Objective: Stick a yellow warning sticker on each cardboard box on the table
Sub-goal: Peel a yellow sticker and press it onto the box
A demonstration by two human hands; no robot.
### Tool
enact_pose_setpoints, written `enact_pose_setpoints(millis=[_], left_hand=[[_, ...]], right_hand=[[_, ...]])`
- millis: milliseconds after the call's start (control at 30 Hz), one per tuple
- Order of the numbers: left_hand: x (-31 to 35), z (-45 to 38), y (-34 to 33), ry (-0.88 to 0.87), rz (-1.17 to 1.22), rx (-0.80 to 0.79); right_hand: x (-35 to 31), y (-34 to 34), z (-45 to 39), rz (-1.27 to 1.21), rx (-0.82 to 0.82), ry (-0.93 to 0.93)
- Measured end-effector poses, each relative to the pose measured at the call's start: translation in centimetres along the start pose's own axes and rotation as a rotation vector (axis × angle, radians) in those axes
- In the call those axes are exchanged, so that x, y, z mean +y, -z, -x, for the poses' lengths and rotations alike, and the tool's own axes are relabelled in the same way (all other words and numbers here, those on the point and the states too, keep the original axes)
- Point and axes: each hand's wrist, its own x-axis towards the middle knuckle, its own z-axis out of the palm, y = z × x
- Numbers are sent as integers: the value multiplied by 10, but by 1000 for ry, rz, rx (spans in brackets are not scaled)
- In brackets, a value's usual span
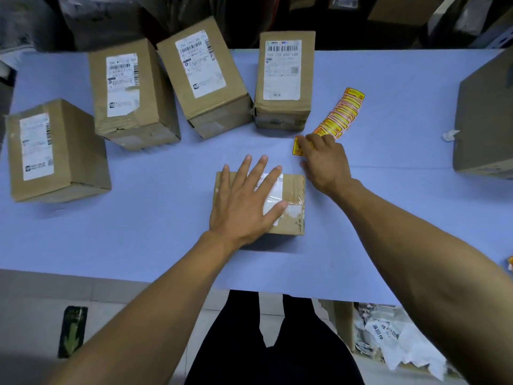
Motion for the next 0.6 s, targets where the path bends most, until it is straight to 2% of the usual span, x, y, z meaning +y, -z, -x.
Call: enact_pose_setpoints(millis=[167, 367, 600], left_hand=[[1, 0, 1, 2, -3, 5], [1, 0, 1, 9, -9, -6], [1, 1, 0, 11, -16, 0]], right_hand=[[6, 0, -6, 113, 4, 95], [5, -1, -2, 128, 29, 103], [6, -1, -2, 21, 99, 60]])
